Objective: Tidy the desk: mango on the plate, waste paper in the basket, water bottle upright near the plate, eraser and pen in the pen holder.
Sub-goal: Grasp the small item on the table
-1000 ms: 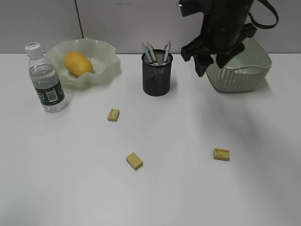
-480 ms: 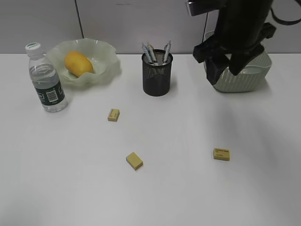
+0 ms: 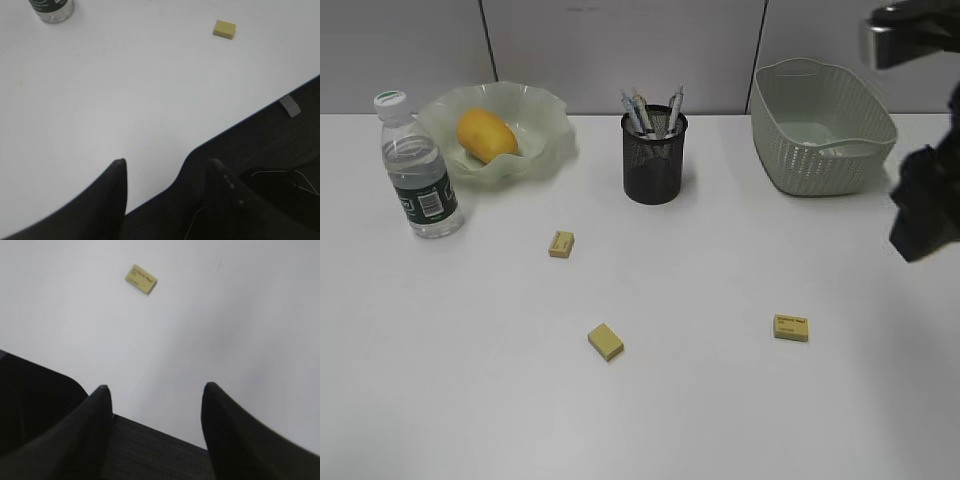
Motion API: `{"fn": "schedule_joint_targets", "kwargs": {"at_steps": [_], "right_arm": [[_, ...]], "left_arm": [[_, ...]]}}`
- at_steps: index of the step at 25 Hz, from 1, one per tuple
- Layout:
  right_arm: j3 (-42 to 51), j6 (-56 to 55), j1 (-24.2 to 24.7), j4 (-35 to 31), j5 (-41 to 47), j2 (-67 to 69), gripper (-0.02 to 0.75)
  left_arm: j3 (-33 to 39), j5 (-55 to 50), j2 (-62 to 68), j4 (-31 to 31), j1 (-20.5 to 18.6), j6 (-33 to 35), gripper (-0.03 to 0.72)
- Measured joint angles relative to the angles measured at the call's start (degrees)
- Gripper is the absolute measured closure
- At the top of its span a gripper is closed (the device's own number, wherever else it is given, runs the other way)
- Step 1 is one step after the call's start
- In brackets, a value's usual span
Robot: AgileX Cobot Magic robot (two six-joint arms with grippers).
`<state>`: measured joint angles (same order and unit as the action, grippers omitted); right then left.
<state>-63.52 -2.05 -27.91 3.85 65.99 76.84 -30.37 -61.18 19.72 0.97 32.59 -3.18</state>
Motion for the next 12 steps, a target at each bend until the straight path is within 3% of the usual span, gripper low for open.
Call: {"fn": "schedule_joint_targets", "kwargs": {"at_steps": [12], "right_arm": [[24.9, 1.1, 0.0, -2.0, -3.2, -34.6, 0.282]], "left_arm": [[0.0, 0.0, 0.0, 0.0, 0.0, 0.0, 0.306]]}}
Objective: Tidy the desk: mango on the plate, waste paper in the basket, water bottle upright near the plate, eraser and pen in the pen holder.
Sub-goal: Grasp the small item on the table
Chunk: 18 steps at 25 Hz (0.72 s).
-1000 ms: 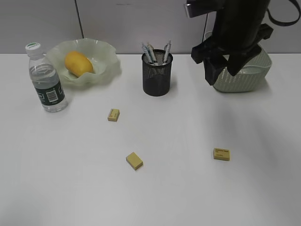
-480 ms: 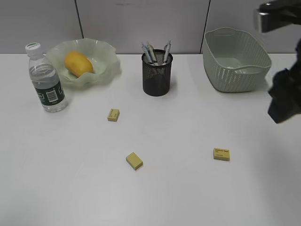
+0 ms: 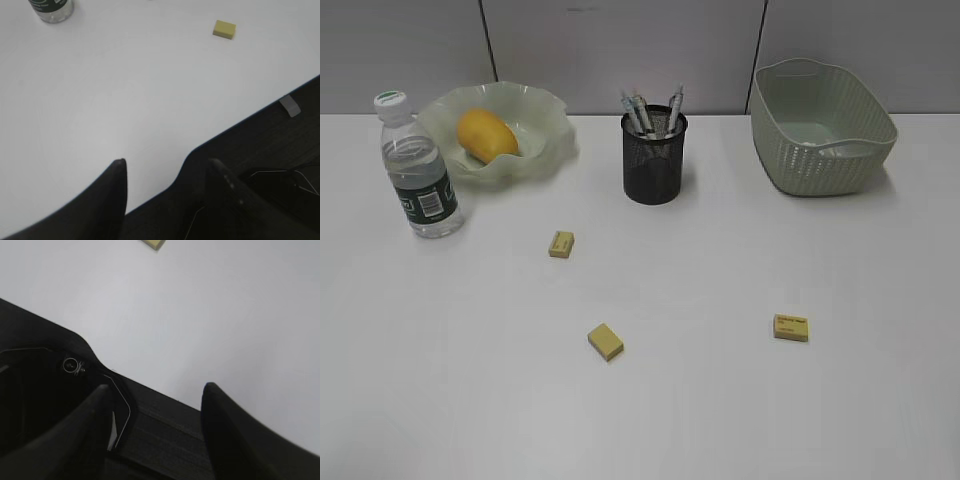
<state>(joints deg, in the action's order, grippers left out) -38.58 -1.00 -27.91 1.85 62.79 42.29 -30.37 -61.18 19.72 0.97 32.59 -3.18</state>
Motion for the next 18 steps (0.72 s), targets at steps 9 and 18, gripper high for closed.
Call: {"fn": "schedule_joint_targets", "kwargs": {"at_steps": [9, 18], "right_arm": [[5.6, -4.2, 0.0, 1.4, -0.3, -17.2, 0.282], [6.0, -4.6, 0.0, 4.7, -0.6, -19.2, 0.282]], "left_arm": [[0.0, 0.0, 0.0, 0.0, 0.0, 0.0, 0.306], [-1.8, 6.6, 0.3, 1.0, 0.0, 0.0, 0.294]]}}
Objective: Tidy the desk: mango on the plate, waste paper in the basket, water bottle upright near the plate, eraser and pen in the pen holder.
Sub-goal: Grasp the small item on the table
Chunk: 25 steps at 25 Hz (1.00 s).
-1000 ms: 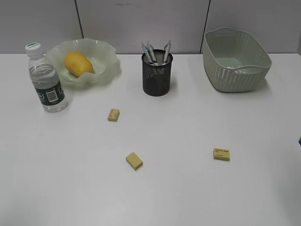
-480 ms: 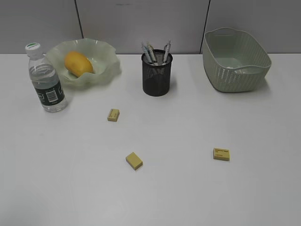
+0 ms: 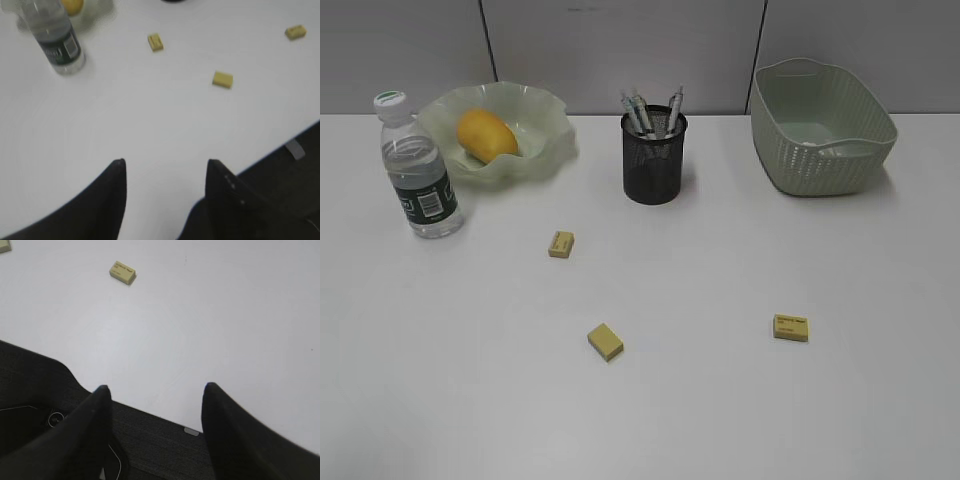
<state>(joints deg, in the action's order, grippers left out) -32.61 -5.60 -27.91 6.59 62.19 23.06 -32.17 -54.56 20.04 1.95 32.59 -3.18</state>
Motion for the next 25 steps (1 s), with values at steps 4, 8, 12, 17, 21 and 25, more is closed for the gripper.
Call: {"fn": "schedule_joint_targets", "kwargs": {"at_steps": [4, 8, 12, 17, 21, 25], "right_arm": [[2.7, 0.0, 0.0, 0.0, -0.6, 0.0, 0.282], [3.1, 0.0, 0.0, 0.0, -1.1, 0.0, 0.282], [3.1, 0.0, 0.0, 0.0, -1.1, 0.0, 0.282], [3.1, 0.0, 0.0, 0.0, -1.2, 0.0, 0.282], [3.1, 0.0, 0.0, 0.0, -1.2, 0.0, 0.282], [3.1, 0.0, 0.0, 0.0, -1.2, 0.0, 0.282]], "left_arm": [[-1.3, 7.4, 5.5, 2.0, 0.0, 0.0, 0.276], [-3.4, 12.4, 16.7, 2.5, 0.0, 0.0, 0.265], [-8.5, 16.5, 31.5, 2.6, 0.0, 0.0, 0.241], [-18.6, 16.9, 49.0, 1.3, 0.0, 0.0, 0.204], [-28.3, 14.7, 62.0, -1.0, 0.0, 0.0, 0.2], [-38.2, 11.6, 72.9, -1.3, 0.0, 0.0, 0.2]]}}
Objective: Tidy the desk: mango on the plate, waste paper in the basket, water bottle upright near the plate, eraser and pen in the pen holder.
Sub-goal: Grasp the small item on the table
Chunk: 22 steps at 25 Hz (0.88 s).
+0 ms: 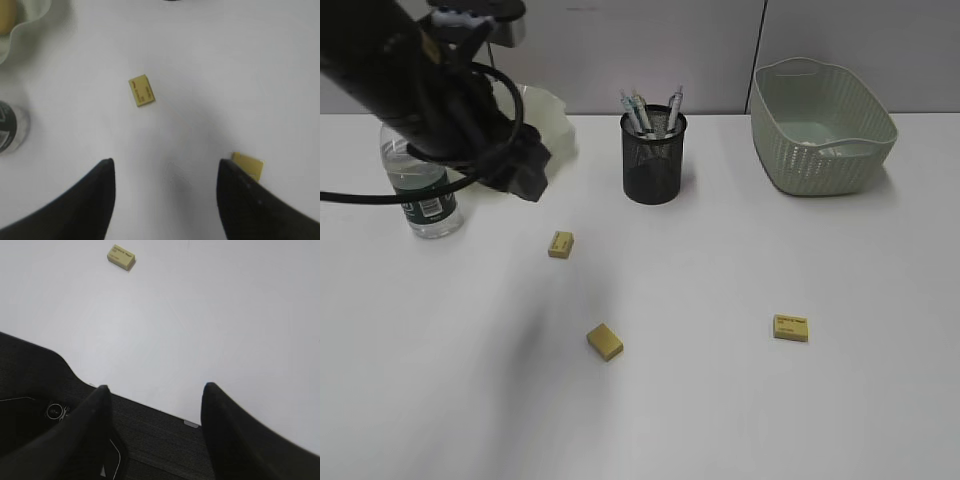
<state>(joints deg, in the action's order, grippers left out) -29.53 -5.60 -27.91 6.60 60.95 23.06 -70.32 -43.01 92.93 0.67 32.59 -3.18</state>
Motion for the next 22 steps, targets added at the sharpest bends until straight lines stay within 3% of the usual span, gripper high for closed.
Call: {"fn": "schedule_joint_targets", "kwargs": {"at_steps": [7, 10, 14, 22], "right_arm": [[0.0, 0.0, 0.0, 0.0, 0.0, 0.0, 0.282], [0.0, 0.0, 0.0, 0.0, 0.0, 0.0, 0.282], [0.0, 0.0, 0.0, 0.1, 0.0, 0.0, 0.282], [0.0, 0.0, 0.0, 0.1, 0.0, 0.0, 0.282]], "left_arm": [[-15.3, -7.3, 15.8, -0.2, -1.3, 0.0, 0.196], [-19.9, -10.3, 21.2, -0.2, -3.1, 0.0, 0.151], [-22.9, -11.7, 26.2, -0.1, -4.8, 0.0, 0.094], [-24.2, -11.8, 32.2, -0.7, -4.9, 0.0, 0.102]]}}
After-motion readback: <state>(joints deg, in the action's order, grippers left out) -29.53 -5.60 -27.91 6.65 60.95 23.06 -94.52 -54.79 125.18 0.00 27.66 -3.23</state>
